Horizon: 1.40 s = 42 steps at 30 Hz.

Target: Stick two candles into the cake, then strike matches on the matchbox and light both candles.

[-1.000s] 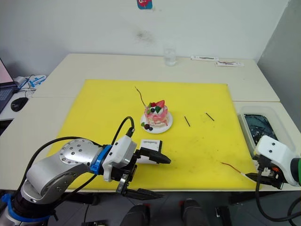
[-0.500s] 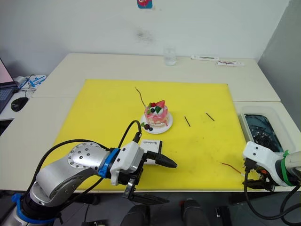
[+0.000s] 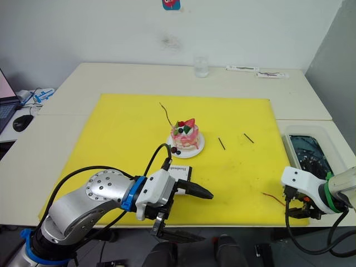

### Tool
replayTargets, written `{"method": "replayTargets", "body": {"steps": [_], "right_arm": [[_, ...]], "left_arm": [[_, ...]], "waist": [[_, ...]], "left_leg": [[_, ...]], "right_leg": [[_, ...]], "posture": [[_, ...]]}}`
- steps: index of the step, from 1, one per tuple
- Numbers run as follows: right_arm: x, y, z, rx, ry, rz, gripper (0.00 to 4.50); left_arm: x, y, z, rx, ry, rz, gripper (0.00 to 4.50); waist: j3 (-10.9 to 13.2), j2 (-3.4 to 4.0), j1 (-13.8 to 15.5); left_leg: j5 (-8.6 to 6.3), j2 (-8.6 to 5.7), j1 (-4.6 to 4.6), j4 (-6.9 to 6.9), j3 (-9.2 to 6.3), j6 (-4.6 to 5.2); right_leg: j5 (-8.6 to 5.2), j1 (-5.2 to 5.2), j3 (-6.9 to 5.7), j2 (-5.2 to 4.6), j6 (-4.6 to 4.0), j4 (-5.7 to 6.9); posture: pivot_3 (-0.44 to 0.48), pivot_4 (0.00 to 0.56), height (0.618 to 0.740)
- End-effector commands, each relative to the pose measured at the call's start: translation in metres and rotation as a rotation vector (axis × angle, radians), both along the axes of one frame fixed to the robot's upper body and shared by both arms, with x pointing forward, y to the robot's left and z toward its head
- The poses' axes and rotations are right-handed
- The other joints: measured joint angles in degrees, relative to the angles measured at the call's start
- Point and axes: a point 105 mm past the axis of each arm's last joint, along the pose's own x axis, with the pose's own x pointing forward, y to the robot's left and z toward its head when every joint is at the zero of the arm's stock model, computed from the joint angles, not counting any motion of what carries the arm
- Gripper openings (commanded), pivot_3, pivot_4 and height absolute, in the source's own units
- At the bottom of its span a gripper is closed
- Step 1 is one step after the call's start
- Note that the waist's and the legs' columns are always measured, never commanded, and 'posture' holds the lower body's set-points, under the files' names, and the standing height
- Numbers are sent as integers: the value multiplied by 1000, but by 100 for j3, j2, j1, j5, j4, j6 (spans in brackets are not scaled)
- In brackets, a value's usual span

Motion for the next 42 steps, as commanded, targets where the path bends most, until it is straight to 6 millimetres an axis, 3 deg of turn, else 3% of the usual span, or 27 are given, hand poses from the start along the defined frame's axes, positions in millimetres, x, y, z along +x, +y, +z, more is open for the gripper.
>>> {"method": "replayTargets", "body": {"steps": [1,4,12,17,20,24,28,32,42], "right_arm": [[-1,-1,1,-13,5,5,911],[1,2,1,-1,-1,-4,19],[8,18,24,131,-51,-9,19],[52,69,85,498,-406,27,19],[75,96,105,667,-605,-5,19],[92,153,125,1046,-843,23,19],[107,175,123,1196,-937,-39,19],[113,197,109,1306,-957,-23,19],[131,221,85,1333,-1006,-26,19]], "left_arm": [[-5,-3,4,-21,-37,-22,4500],[-4,-2,1,-18,-35,-17,4500],[7,9,0,-37,0,78,4500],[36,38,8,-104,24,350,4500],[49,49,15,-152,6,464,4500],[76,66,35,-263,-55,681,4500],[90,78,43,-309,-71,787,4500],[100,86,48,-326,-93,847,4500],[98,85,50,-318,-53,819,4500]], "waist": [[0,0,0],[0,0,0],[0,1,-5],[1,-4,-66],[2,-11,-76],[0,-11,-44],[1,-7,-20],[1,-6,-13],[2,-4,-21]], "left_leg": [[0,0,0,0,0,0],[0,0,1,1,0,0],[0,0,3,1,0,0],[1,6,6,3,3,1],[3,9,12,3,-8,4],[5,4,2,4,-13,6],[5,3,-8,-1,-13,5],[4,1,-8,-7,-11,4],[5,3,4,-6,-13,4]], "right_leg": [[0,0,0,0,0,0],[0,0,0,0,0,1],[1,0,0,0,1,4],[9,-1,0,3,5,8],[10,4,-3,12,5,9],[18,4,0,12,9,10],[34,-2,-1,8,32,10],[35,-3,-2,5,29,7],[36,-2,-2,8,21,22]], "posture": [[0,150,740],[0,150,740],[0,150,740],[0,150,740],[0,150,740],[0,150,740],[0,150,740],[0,150,740],[0,150,740]]}}
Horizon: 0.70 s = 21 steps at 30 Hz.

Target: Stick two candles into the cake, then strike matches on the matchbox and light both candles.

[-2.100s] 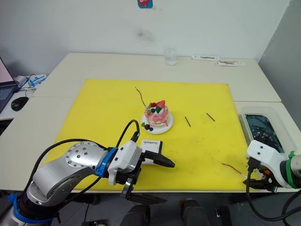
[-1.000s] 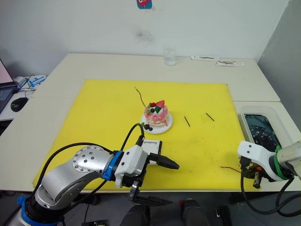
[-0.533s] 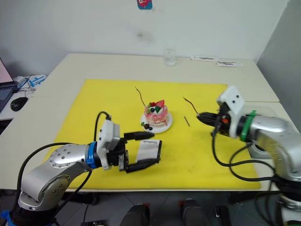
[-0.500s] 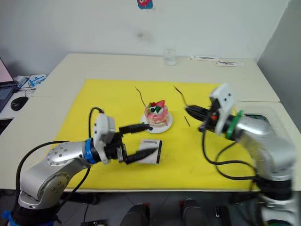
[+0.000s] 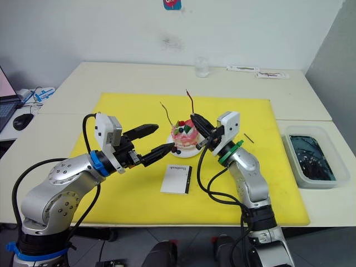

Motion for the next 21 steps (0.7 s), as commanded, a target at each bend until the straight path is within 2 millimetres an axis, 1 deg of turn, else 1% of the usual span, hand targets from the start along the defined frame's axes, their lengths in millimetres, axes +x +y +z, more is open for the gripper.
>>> {"method": "replayTargets", "body": {"steps": [1,7,15,21], "right_arm": [[2,6,9,1,-77,-1,19],[12,3,-1,4,-82,-54,19],[18,3,-15,-7,-61,-71,19],[21,2,-20,-5,-43,-86,19]], "left_arm": [[-5,-1,11,-13,-25,-28,4500],[-10,-3,17,-32,-27,-72,4500],[-9,-1,15,-4,-35,-82,4500],[-12,-1,12,7,-24,-101,4500]], "waist": [[0,0,-2],[0,1,-4],[1,2,-12],[1,1,-33]], "left_leg": [[0,0,0,0,0,0],[0,0,0,-1,-2,0],[0,0,6,0,-2,0],[0,0,14,0,-3,0]], "right_leg": [[0,0,0,0,0,2],[-3,-1,-1,0,-6,7],[-9,-2,-1,1,-14,23],[-14,-3,-1,3,-22,40]], "posture": [[0,150,740],[0,150,740],[0,150,740],[0,150,740]]}}
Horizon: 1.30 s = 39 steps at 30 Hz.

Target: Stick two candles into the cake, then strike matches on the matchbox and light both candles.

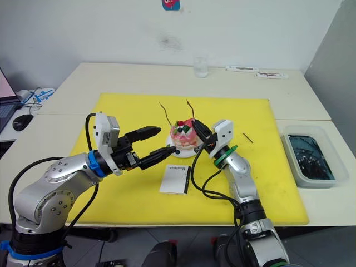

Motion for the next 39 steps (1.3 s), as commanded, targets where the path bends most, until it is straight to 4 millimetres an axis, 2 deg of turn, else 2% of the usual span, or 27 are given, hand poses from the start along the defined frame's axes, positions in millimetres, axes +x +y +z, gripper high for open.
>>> {"method": "replayTargets", "body": {"steps": [1,7,14,39], "right_arm": [[2,-1,9,15,-43,-15,19],[0,3,7,27,-39,-6,19],[-4,12,16,25,-82,22,19],[0,9,-23,-1,45,-15,19]], "left_arm": [[-4,1,9,4,-49,-12,4500],[-3,2,7,14,-47,-14,4500],[-5,2,5,27,-44,-24,4500],[-8,-2,1,38,-41,-41,4500]], "waist": [[0,0,-9],[0,0,-24],[0,0,-43],[1,1,-86]], "left_leg": [[0,0,1,0,0,0],[0,0,2,0,0,0],[0,0,1,-1,-1,0],[0,0,3,-2,-2,0]], "right_leg": [[0,0,0,0,0,0],[-1,0,0,0,-1,1],[-2,0,0,0,-2,2],[-4,0,0,1,-6,2]], "posture": [[0,150,740],[0,150,740],[0,150,740],[0,150,740]]}}
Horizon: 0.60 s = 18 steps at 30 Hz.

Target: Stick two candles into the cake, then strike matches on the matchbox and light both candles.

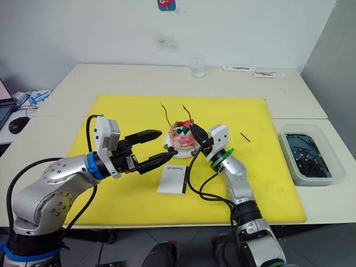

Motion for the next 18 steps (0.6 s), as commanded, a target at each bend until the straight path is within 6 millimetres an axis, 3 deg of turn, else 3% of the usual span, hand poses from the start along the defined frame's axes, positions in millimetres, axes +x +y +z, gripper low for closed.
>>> {"method": "replayTargets", "body": {"steps": [1,13,18], "right_arm": [[1,-4,-8,25,37,-29,19],[-6,-1,24,106,-40,-10,19],[-9,2,28,107,-53,2,19]], "left_arm": [[-4,-2,7,3,-46,-10,4500],[-5,-3,5,9,-46,-14,4500],[-5,-4,5,13,-46,-18,4500]], "waist": [[0,0,-3],[1,2,-4],[1,2,-4]], "left_leg": [[0,0,0,0,0,0],[0,0,-1,-1,-1,0],[0,0,-1,-2,-1,0]], "right_leg": [[0,0,0,0,0,0],[-5,-1,0,0,-8,0],[-7,-1,0,0,-11,0]], "posture": [[0,150,740],[0,150,740],[0,150,740]]}}
